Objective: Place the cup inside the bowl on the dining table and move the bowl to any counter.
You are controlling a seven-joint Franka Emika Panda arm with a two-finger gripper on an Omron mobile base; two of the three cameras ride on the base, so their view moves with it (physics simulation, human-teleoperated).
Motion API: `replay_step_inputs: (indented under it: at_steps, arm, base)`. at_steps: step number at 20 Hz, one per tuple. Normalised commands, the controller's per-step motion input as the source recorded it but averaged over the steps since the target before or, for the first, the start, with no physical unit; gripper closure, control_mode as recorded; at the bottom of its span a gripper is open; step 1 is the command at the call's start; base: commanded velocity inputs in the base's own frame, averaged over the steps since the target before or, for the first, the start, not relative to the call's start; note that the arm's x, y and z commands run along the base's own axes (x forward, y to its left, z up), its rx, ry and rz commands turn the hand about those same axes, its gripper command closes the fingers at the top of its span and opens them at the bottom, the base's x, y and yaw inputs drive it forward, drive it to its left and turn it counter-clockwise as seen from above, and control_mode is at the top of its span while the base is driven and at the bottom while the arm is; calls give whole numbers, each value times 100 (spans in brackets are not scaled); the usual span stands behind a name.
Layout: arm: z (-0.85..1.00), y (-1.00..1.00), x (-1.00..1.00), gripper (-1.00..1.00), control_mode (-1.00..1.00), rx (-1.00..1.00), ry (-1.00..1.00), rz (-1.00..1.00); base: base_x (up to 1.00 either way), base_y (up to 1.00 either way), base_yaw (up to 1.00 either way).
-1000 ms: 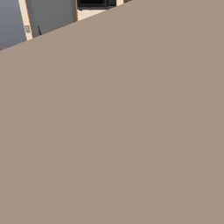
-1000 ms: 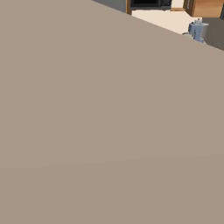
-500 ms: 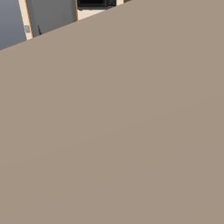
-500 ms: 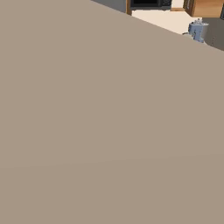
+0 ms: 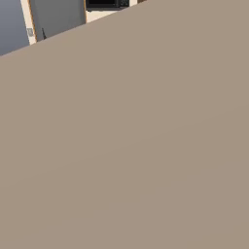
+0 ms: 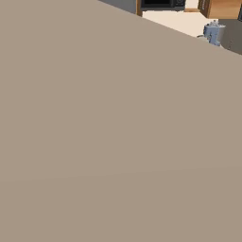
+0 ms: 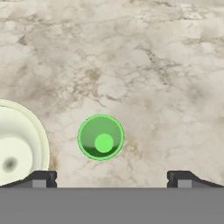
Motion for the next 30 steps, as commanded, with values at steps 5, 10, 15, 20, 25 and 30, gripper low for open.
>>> replay_step_inputs:
  at_steps: [5, 10, 15, 20, 25, 30]
  arm:
    - [-15, 0, 1, -100, -100, 1, 0, 4]
    - [-34, 0, 4, -100, -100, 0, 0, 0]
    - [-33, 0, 7, -100, -100, 0, 0, 0]
    - [-31, 0, 24, -100, -100, 0, 0, 0]
    - [-30, 0, 35, -100, -100, 0, 0, 0]
    - [-27, 0, 37, -100, -100, 0, 0, 0]
  base:
    - [0, 0, 0]
    - [0, 0, 0]
    - [0, 0, 0]
    - [0, 0, 0]
    - [0, 0, 0]
    - [0, 0, 0]
